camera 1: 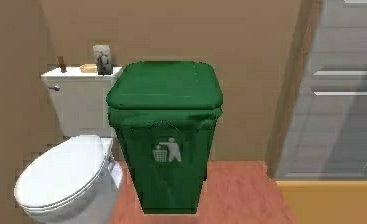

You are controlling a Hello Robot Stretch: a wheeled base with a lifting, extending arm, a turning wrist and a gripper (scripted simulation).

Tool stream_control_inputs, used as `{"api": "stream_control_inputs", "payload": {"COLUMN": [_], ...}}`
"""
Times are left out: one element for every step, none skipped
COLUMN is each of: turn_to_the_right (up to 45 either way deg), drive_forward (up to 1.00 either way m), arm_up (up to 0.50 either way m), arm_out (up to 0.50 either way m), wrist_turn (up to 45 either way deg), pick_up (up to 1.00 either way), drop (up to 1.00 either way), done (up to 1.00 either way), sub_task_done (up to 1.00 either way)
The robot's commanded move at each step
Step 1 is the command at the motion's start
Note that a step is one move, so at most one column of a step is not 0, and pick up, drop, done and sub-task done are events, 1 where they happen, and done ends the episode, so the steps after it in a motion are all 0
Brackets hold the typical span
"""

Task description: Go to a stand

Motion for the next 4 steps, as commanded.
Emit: {"api": "stream_control_inputs", "payload": {"turn_to_the_right": [21.0,0.0,45.0,12.0], "drive_forward": [0.00,0.80,0.00,0.00], "arm_up": [0.00,0.00,0.00,0.00], "arm_out": [0.00,0.00,0.00,0.00], "wrist_turn": [0.0,0.0,0.0,0.0], "pick_up": [0.00,0.00,0.00,0.00], "drop": [0.00,0.00,0.00,0.00], "done": [0.00,0.00,0.00,0.00], "sub_task_done": [0.00,0.00,0.00,0.00]}}
